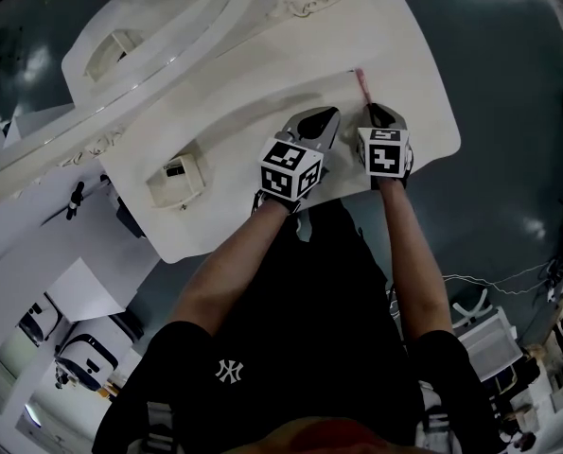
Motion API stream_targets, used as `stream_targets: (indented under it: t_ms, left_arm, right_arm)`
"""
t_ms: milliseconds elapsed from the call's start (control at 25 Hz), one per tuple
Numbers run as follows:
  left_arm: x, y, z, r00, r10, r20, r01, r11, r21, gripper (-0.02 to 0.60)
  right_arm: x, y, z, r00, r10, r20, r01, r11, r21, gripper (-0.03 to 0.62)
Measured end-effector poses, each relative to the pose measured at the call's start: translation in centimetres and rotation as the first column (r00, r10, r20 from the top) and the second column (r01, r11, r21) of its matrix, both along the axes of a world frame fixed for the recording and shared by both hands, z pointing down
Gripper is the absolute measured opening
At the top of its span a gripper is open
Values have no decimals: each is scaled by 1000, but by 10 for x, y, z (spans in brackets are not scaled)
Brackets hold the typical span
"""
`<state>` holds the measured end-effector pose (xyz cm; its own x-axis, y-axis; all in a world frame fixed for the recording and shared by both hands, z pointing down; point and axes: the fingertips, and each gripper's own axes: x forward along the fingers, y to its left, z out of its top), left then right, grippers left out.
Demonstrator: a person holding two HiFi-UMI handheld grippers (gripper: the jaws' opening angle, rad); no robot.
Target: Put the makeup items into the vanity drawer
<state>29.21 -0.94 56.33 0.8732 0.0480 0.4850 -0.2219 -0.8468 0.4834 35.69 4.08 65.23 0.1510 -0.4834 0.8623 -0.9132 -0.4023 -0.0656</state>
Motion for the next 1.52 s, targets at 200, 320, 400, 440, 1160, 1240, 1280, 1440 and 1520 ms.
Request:
stream_targets:
  t_ms: [200, 320, 400, 440, 1160, 1240, 1280, 1440, 1520]
  left_arm:
    - [-12, 0, -3, 1000, -5, -8, 5, 1000, 6, 0]
    - [-19, 3, -6, 1000, -3, -14, 3, 1000, 11, 0]
    - [-23, 6, -8, 1000, 1, -21, 0, 1000, 13, 0]
    - [-25, 8, -10, 1000, 3, -24, -3, 1000, 15, 0]
    - [-110, 0, -45, 995, -62, -74, 67, 996, 62, 0]
    - [-122, -4, -48, 994, -81, -78, 86, 994, 67, 0]
    - [-128, -6, -49, 993, -90, -79, 95, 993, 70, 0]
    - [-154, -16, -53, 989, -123, -81, 130, 988, 83, 0]
    - [-169, -23, -55, 986, -147, -82, 155, 984, 89, 0]
  right_arm:
    - [-5, 6, -4, 1000, 13, -6, -13, 1000, 21, 60]
    - [-11, 10, -10, 1000, 20, -8, -19, 999, 41, 60]
    - [-16, 13, -15, 1000, 23, -9, -22, 998, 57, 60]
    - [-19, 14, -18, 1000, 23, -10, -22, 998, 65, 60]
    - [-112, -11, -70, 996, -74, -50, 81, 982, 170, 60]
    - [-126, -16, -75, 994, -96, -52, 104, 979, 178, 60]
    - [-133, -20, -77, 993, -107, -53, 115, 977, 182, 60]
    - [-164, -39, -84, 985, -164, -54, 172, 963, 209, 60]
    - [-183, -49, -89, 977, -205, -58, 213, 949, 231, 60]
